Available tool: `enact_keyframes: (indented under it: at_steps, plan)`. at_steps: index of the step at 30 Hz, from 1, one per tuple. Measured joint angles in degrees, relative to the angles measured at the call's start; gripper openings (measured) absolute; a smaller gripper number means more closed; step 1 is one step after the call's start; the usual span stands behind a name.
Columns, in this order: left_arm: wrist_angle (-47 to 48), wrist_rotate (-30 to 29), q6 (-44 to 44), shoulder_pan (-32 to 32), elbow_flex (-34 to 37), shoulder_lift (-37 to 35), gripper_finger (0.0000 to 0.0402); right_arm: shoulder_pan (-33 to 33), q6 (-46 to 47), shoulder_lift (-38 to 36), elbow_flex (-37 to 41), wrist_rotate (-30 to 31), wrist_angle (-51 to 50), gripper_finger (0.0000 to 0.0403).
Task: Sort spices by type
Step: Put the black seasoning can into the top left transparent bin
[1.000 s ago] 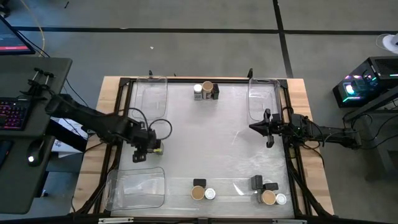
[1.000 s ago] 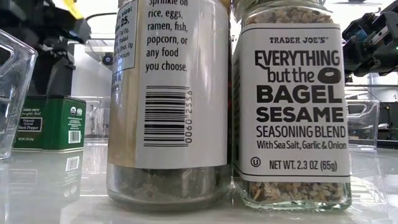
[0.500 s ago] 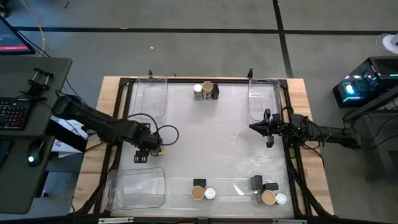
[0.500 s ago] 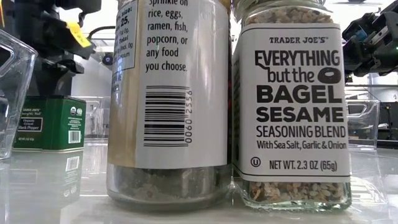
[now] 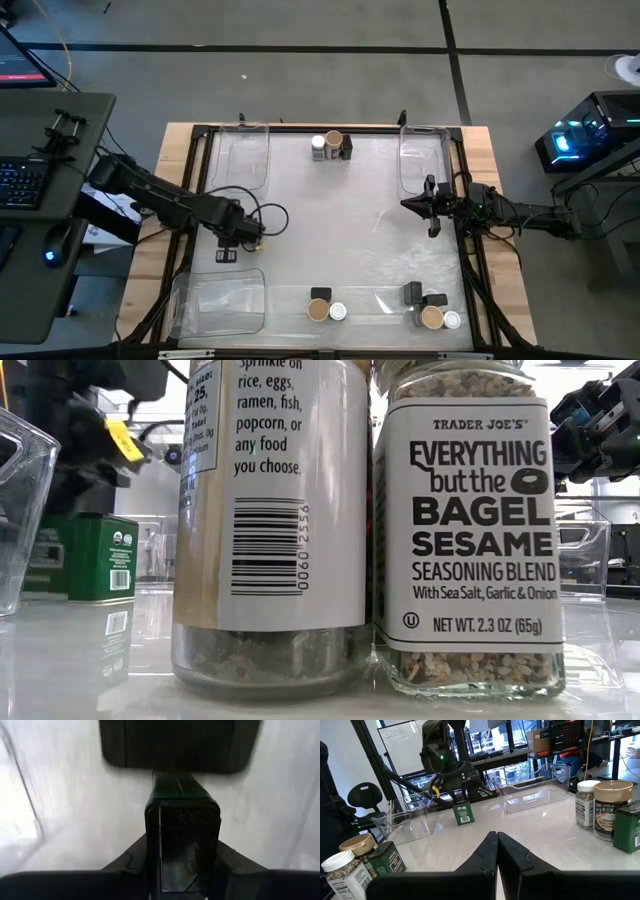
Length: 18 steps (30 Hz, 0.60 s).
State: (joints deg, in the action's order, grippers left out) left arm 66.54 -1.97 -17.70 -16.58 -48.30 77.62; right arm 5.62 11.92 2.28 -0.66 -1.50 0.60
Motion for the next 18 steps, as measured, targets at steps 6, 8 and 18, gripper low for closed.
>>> enact_keyframes:
  at_steps: [6, 8, 18]
  plan:
    - [10.5, 0.3, -5.7, 0.1, -6.8, -9.0, 0.0098, 0.0, 0.0, 0.0, 0.0, 0.0, 0.0, 0.0000]
    - [12.7, 0.2, -9.1, 0.1, -11.3, -12.1, 0.0098, 0.0, 0.0, 0.0, 0.0, 0.0, 0.0, 0.0000]
    - [18.8, -21.1, -15.2, 13.9, -36.4, -11.9, 0.0098, 0.0, 0.0, 0.0, 0.0, 0.0, 0.0, 0.0000]
